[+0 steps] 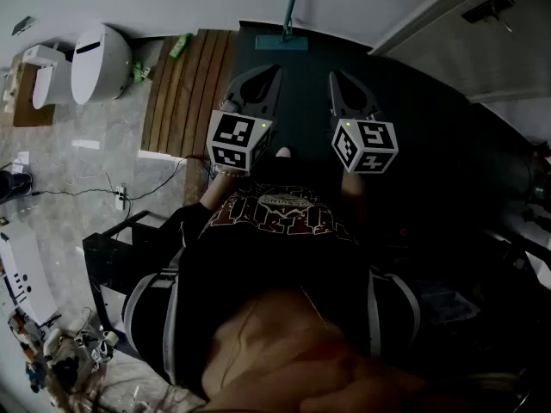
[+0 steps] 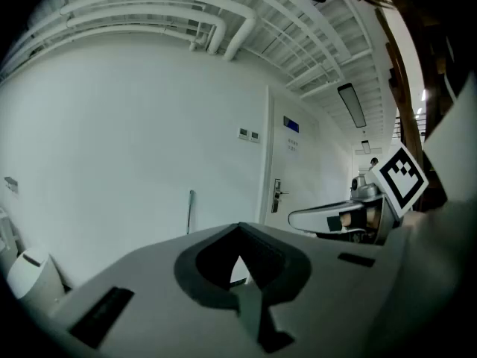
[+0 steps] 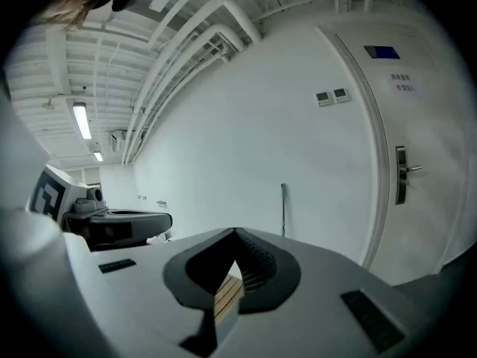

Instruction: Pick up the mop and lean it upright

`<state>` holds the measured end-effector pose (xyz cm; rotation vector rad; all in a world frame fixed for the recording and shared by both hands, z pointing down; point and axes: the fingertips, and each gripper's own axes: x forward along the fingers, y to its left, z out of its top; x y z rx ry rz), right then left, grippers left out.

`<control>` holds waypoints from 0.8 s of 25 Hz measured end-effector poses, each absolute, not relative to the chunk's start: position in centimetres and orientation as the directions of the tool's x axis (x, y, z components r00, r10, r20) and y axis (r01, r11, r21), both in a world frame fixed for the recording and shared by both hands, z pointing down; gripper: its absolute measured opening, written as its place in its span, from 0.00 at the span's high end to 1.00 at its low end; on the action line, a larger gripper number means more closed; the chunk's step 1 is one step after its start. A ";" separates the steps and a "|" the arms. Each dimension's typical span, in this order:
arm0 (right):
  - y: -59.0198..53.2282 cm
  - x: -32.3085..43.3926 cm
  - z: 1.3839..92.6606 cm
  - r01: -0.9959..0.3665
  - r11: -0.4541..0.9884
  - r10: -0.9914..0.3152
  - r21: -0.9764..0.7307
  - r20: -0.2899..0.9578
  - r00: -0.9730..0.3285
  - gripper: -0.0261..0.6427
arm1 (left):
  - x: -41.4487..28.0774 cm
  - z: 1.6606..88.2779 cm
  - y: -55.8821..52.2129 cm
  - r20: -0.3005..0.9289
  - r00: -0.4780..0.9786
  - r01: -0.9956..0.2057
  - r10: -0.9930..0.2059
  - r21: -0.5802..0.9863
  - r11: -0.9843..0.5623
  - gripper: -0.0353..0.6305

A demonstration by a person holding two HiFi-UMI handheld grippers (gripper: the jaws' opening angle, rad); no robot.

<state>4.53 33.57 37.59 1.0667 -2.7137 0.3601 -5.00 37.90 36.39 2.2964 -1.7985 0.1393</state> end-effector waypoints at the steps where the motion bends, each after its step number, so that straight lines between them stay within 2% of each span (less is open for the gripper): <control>1: 33.6 4.5 37.5 -0.688 0.710 -0.640 -0.152 0.271 -0.720 0.93 | -4.9 36.4 37.9 0.209 0.247 -0.967 -0.946 0.115 -0.227 0.88; 12: 33.7 4.8 37.9 -0.657 0.739 -0.610 -0.149 0.266 -0.746 0.93 | -3.7 37.0 37.7 0.205 0.250 -0.966 -0.946 0.125 -0.228 0.88; 20: 31.8 2.8 38.3 -0.654 0.742 -0.603 -0.147 0.281 -0.747 0.93 | -6.0 38.0 36.8 0.227 0.233 -0.967 -0.946 0.152 -0.202 0.88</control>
